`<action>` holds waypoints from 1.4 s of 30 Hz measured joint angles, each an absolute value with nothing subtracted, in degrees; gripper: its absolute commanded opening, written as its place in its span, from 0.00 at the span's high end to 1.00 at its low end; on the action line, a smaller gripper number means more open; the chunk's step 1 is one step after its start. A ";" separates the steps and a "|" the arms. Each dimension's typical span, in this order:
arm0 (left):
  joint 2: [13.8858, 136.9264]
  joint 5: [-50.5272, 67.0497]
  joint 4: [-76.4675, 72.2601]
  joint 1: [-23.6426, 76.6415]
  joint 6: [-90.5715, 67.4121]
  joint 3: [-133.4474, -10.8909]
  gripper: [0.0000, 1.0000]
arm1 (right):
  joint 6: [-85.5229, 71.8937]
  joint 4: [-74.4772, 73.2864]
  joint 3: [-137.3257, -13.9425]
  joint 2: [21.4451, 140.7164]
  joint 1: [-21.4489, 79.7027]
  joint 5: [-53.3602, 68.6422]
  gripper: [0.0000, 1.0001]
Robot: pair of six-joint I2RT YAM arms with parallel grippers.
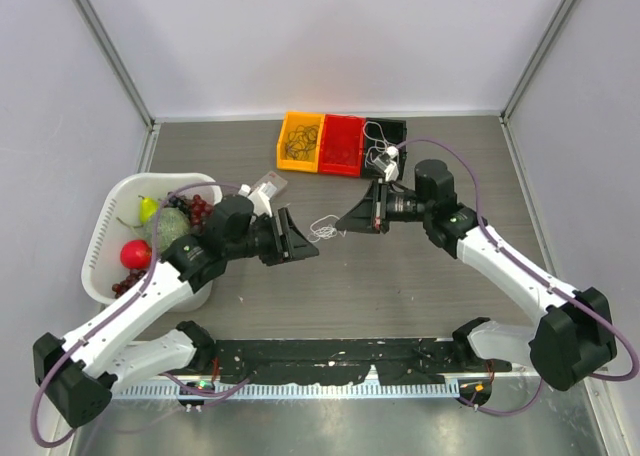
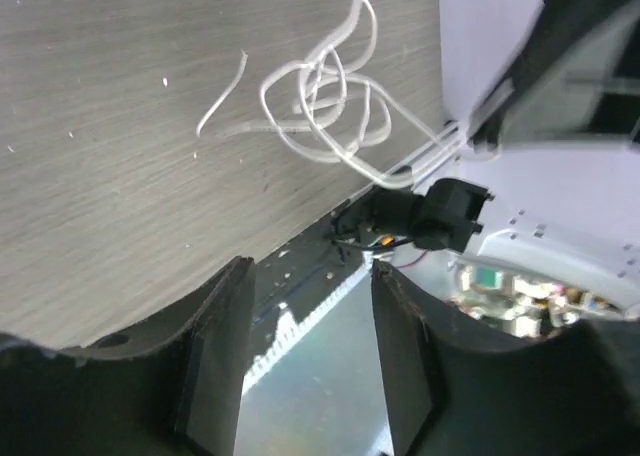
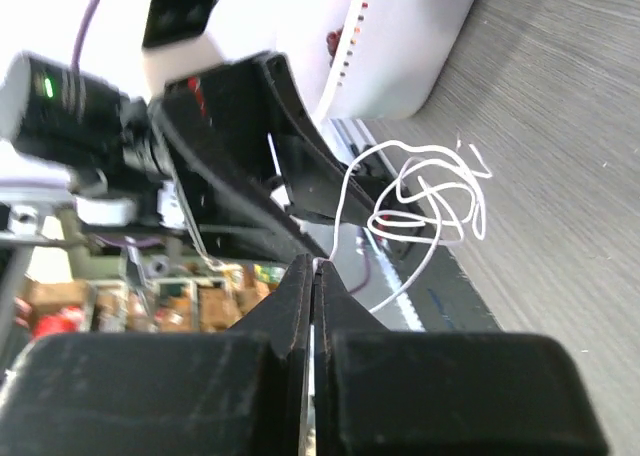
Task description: Untangle the cables
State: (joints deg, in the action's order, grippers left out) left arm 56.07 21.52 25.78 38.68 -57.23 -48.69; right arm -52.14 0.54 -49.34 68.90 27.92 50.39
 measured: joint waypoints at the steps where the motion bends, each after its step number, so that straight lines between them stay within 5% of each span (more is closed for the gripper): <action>1: 55.22 19.59 25.26 39.48 -55.40 -48.71 0.36 | -54.39 0.89 -49.39 68.93 27.27 50.70 0.99; 13: 51.11 4.99 19.79 47.13 -27.44 -48.80 0.24 | -79.02 4.05 -53.06 71.50 24.25 55.48 0.99; 19: 51.92 4.10 11.86 47.42 -17.28 -44.86 0.28 | -83.35 6.28 -55.22 71.50 24.25 56.40 0.99; 24: 53.25 4.62 6.39 47.51 -13.32 -44.21 0.38 | -85.91 7.62 -55.31 71.50 24.25 57.01 0.99; 42: 57.25 3.22 -1.65 47.05 -10.98 -43.53 0.21 | -92.16 13.65 -57.10 70.52 24.25 58.43 0.99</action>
State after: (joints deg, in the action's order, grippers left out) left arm 57.25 3.22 -1.65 47.05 -10.98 -43.53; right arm -92.16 13.65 -57.10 70.52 24.25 58.43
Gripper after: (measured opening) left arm 0.746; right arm 0.036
